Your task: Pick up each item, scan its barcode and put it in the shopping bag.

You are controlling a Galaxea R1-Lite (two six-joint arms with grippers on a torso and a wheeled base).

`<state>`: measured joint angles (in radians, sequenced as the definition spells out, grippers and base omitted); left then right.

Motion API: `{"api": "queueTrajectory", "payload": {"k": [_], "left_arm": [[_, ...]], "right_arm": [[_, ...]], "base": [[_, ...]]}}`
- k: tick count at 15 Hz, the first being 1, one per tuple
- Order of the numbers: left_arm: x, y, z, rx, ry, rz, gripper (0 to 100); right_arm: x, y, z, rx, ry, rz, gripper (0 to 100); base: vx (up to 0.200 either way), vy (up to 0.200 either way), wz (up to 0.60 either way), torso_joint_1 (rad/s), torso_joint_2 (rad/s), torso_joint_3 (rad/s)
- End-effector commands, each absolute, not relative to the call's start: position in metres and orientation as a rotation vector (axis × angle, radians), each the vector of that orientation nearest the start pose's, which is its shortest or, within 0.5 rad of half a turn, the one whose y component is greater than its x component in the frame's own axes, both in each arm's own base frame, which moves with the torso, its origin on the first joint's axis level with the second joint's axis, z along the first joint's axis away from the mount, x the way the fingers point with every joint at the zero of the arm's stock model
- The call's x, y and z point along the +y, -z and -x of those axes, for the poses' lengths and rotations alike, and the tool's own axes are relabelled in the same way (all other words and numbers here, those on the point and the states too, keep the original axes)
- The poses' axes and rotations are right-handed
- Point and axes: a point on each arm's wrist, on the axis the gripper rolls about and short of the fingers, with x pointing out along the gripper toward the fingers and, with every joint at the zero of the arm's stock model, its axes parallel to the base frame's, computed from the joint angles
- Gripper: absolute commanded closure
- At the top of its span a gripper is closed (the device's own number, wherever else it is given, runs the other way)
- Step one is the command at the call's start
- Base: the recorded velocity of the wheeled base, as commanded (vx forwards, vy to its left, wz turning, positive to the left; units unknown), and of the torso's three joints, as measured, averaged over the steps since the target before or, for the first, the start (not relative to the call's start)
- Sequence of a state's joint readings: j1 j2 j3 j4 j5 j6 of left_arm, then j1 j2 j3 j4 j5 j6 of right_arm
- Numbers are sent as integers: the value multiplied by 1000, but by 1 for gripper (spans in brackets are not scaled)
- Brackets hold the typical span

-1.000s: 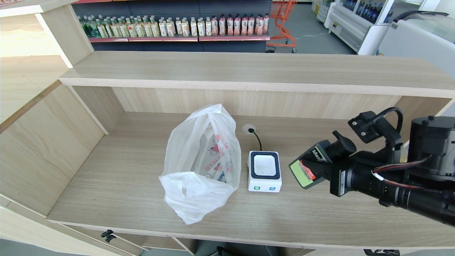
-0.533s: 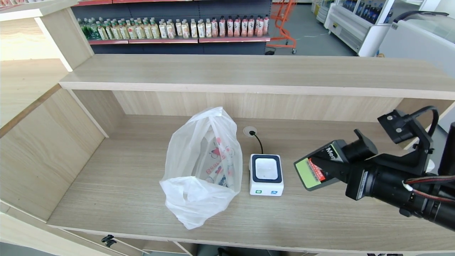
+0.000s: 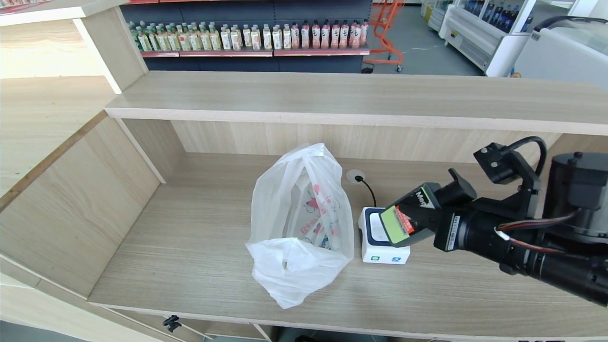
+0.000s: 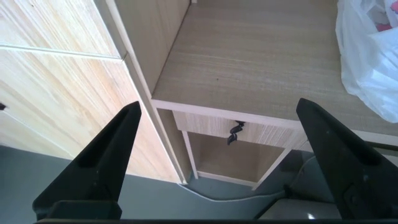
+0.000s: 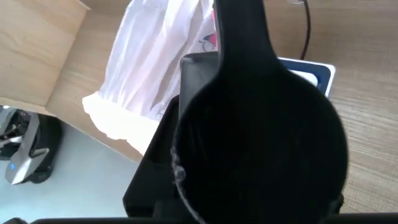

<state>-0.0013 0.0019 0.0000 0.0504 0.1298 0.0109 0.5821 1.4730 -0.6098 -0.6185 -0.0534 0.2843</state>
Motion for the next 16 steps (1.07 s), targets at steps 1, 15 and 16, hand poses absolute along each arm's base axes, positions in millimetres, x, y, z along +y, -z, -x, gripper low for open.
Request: {"api": "queueTrajectory", "payload": {"k": [1, 15, 16], "left_arm": [[3, -70, 23, 53, -129, -14, 0], [3, -70, 23, 53, -129, -14, 0], [3, -70, 23, 53, -129, -14, 0]], "right_arm": [[153, -166, -247, 365, -330, -155, 100], [220, -120, -302, 481, -592, -129, 100], [221, -116, -303, 481, -618, -101, 100]], "base": [[0, 0, 0, 0, 0, 0], [0, 0, 0, 0, 0, 0], [0, 0, 0, 0, 0, 0]]}}
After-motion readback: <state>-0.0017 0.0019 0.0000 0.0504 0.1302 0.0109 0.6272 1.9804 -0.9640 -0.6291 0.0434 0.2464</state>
